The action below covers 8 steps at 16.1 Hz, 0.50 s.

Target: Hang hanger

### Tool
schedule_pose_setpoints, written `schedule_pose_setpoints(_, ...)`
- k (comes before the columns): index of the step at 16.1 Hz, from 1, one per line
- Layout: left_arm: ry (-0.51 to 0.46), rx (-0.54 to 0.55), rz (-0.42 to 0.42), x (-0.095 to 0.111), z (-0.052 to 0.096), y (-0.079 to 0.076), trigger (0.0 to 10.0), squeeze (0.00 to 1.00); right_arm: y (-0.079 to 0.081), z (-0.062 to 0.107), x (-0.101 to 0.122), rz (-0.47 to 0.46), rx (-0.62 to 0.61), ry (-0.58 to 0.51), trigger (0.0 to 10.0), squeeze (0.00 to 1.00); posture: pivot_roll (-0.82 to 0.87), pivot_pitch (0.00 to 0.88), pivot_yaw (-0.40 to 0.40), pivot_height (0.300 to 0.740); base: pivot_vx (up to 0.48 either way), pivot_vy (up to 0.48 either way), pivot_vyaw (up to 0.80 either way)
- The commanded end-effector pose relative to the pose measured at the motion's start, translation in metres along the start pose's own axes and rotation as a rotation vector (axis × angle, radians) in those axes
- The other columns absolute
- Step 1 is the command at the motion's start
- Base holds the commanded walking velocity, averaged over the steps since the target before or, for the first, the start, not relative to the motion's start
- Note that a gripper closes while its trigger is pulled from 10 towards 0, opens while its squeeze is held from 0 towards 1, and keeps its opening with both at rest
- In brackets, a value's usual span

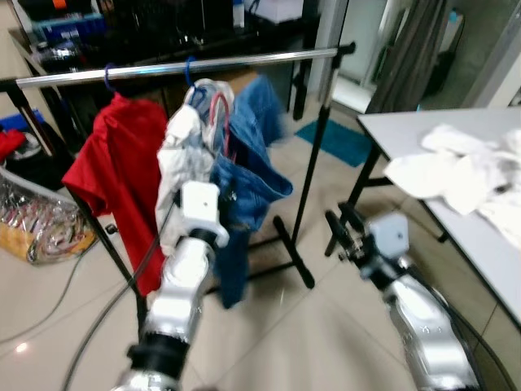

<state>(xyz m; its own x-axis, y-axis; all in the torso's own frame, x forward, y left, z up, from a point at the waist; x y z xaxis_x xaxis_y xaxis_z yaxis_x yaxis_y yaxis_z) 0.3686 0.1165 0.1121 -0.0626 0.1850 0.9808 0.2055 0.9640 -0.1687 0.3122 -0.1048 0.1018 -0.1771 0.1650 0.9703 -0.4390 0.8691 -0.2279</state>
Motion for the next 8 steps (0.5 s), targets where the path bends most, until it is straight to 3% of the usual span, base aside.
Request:
schedule_pose_setpoints(1, -0.050, -0.032, 0.013, 0.0136, -0.0060, -0.0112, 10.0, 0.00, -0.0094, 0.0041, -0.0020, 0.022, -0.017, 0.016, 10.0, 0.00, 0.04, 0.000, 0.004, 0.723, 0.371, 0.000, -0.70)
schedule_pose_setpoints(2, -0.048, -0.032, 0.014, 0.0132, -0.0060, -0.0113, 10.0, 0.00, -0.0096, 0.0041, -0.0017, 0.024, -0.018, 0.014, 10.0, 0.00, 0.04, 0.000, 0.004, 0.723, 0.368, 0.000, -0.69)
schedule_pose_setpoints(8, -0.034, -0.047, 0.024, 0.0099, -0.0057, -0.0149, 10.0, 0.00, -0.0092, 0.0040, -0.0004, 0.030, -0.018, 0.007, 10.0, 0.00, 0.04, 0.000, 0.003, 0.723, 0.364, 0.000, 0.00)
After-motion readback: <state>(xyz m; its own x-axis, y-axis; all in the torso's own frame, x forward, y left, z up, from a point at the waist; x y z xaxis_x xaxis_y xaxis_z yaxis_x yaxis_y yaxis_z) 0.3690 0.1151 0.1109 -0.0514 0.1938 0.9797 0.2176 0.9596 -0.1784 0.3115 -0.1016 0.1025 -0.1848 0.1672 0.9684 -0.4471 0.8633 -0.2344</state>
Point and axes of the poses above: a point about 5 cm out from each wrist's last joint towards the gripper, its own z axis pointing back from the gripper into the wrist, its own x axis along the axis of the wrist's last joint, y = z × x, the point moved 6 cm from there along -z, pointing out of the wrist towards the gripper, and after that the axes turned 10 degrees about z, right-handed, at the moved point
